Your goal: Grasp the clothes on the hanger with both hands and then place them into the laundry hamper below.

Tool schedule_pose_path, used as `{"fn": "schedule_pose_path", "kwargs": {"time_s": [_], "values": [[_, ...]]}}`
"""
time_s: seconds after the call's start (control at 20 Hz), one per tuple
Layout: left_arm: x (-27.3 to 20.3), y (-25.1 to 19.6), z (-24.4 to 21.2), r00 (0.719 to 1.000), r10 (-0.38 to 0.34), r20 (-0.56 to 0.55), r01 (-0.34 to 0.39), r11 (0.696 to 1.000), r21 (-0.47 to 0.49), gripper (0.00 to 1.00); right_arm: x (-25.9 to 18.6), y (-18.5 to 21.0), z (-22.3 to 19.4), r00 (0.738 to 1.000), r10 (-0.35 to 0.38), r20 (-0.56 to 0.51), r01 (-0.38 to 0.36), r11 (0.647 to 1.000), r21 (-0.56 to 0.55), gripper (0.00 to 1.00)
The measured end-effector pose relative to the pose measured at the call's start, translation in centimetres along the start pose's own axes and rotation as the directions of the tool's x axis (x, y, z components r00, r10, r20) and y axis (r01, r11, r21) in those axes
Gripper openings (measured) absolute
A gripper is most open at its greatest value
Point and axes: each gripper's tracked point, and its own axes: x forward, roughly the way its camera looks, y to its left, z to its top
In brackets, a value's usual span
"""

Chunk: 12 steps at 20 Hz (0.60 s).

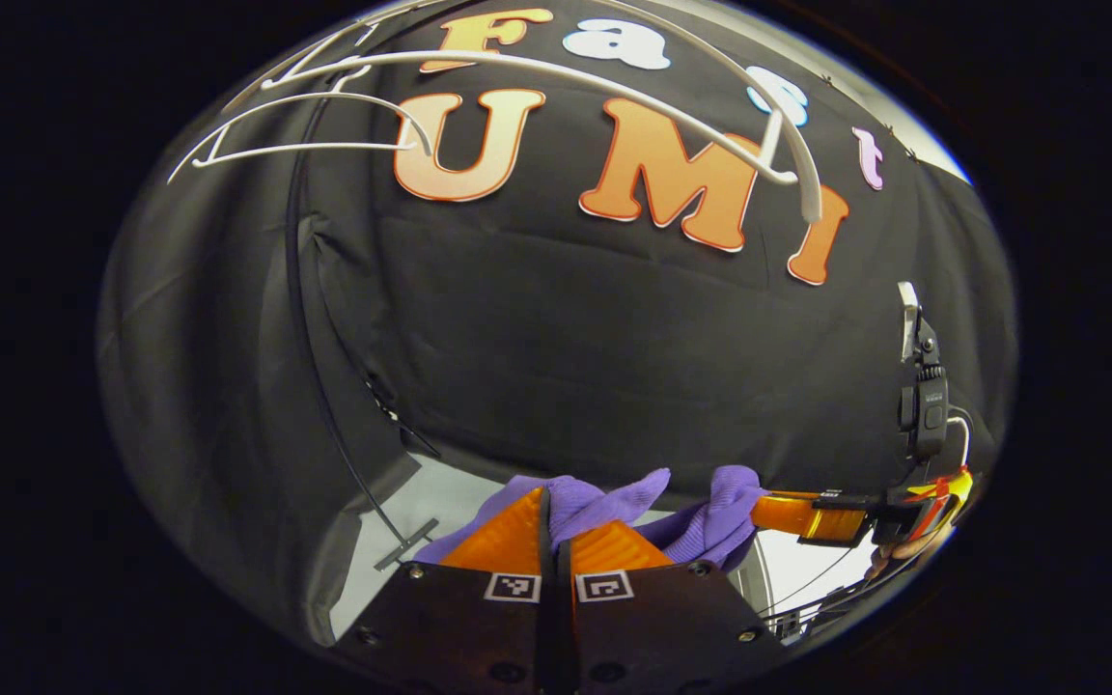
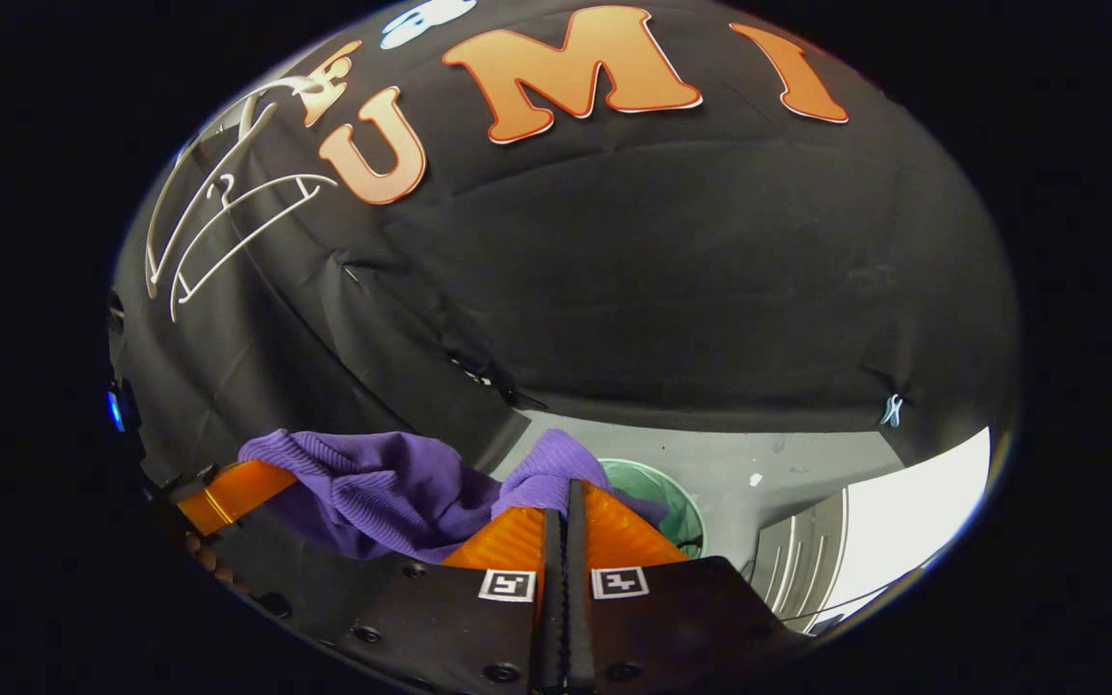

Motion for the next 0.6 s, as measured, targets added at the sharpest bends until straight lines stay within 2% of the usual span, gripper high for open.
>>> {"fn": "schedule_pose_path", "kwargs": {"time_s": [0.3,0.6], "values": [[1.8,-2.5,-2.1,0.994,-0.015,-0.106,0.010,0.999,-0.046,0.00,0.5,-1.2,-2.0,0.997,-0.047,-0.061,0.045,0.998,-0.043,0.08],[2.6,-2.8,-3.1,0.983,0.028,-0.184,-0.035,0.999,-0.035,0.00,2.7,-1.8,-4.9,0.987,-0.079,-0.139,0.071,0.996,-0.057,0.08]]}}
